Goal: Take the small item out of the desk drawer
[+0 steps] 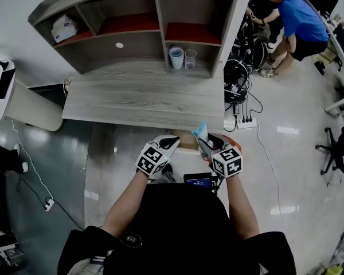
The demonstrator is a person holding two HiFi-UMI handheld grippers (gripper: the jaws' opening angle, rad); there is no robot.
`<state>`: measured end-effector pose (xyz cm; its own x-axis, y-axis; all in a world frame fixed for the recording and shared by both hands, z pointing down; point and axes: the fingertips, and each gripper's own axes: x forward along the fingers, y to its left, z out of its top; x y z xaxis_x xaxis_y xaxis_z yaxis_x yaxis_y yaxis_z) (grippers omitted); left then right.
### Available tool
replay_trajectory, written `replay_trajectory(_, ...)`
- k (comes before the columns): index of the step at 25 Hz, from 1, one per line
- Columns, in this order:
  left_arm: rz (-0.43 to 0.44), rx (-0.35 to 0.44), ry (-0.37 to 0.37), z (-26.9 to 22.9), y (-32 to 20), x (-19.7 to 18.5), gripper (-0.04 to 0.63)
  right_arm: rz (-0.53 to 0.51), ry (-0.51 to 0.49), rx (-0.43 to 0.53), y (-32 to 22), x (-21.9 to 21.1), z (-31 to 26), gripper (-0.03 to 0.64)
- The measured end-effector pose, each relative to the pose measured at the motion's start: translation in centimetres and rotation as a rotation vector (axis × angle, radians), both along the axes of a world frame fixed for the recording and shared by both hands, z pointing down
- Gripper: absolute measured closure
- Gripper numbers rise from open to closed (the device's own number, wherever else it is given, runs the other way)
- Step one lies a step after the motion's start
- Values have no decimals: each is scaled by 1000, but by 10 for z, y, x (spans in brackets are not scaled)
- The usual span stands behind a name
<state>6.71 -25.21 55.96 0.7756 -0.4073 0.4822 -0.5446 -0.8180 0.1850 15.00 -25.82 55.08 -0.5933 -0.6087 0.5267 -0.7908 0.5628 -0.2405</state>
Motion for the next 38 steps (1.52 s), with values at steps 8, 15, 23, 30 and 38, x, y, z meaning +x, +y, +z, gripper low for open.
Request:
replay_trajectory(8,-86,-7,-18,-2,29,-3,595,-51,-35,-12,18,10,0,469)
replay_trajectory(15,-135,-39,-49,8,70,-16,595,-83,-55,-28,38,5,9,469)
replay_trajectory(23,-90,-34,-38,7,96,-21,595,-56,-54,-25,70,-4,6,469)
replay_trajectory(30,-52,-26,-9,8,134,-48,595,29,-13,23,103,-22,-1,469)
replay_trajectory(38,-30,-29,20,13,178,-86,595,80,32,38,149,-51,-6,469)
